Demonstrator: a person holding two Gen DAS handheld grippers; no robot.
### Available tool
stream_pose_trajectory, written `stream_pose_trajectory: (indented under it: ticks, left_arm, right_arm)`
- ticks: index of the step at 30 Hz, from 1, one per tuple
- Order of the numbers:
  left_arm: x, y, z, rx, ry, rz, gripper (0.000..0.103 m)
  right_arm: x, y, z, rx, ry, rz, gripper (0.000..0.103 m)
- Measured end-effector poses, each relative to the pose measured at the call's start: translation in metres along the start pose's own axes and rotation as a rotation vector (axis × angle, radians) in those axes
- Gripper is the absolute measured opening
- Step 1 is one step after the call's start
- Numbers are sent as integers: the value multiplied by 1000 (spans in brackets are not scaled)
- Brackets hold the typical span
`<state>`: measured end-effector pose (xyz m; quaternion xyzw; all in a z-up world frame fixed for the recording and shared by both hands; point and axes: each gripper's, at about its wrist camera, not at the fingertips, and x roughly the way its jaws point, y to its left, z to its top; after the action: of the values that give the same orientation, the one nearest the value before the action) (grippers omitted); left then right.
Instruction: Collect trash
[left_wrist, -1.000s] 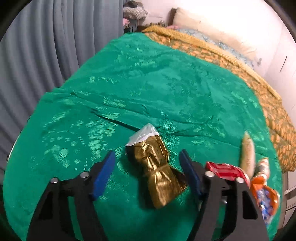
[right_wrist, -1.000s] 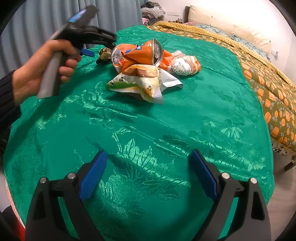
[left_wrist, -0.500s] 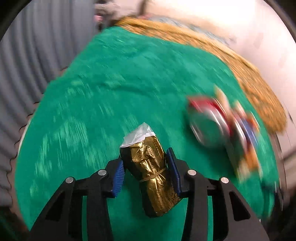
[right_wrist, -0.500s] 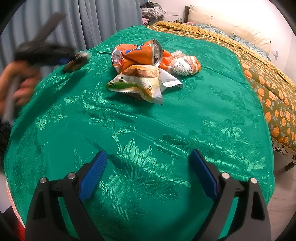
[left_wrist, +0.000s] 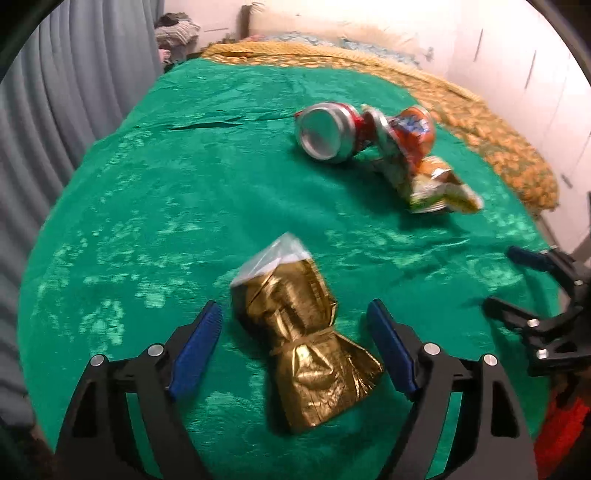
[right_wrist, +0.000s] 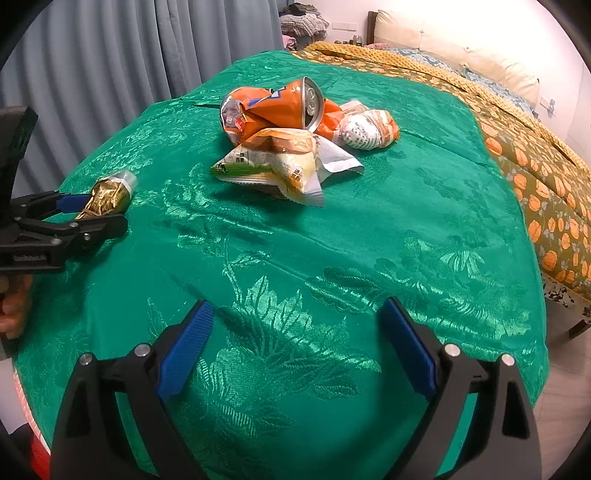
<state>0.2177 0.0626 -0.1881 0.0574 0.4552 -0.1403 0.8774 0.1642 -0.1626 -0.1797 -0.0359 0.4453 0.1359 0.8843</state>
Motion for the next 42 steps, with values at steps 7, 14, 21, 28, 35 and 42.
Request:
stream_pose_trajectory:
  ticks: [7, 14, 21, 28, 35, 42]
  left_arm:
    - [2, 10, -3, -7, 1, 44, 94]
    - [3, 12, -5, -14, 8, 50, 97]
    - [3, 11, -4, -16, 8, 46, 97]
    - [3, 11, -4, -17, 7, 45, 97]
    - [3, 11, -4, -16, 7, 46, 97]
    - [3, 9, -4, -14, 9, 52, 97]
  right_arm:
    - [1, 1, 9, 27, 20, 9, 92]
    - [16, 39, 75, 13, -45, -1, 92]
    - [54, 27, 101, 101, 15, -99, 89]
    - [25, 2, 73, 62, -1, -47, 55]
    - [-20, -16, 17, 3, -43, 39, 54]
    - [-18, -17, -8, 57, -58, 36, 80]
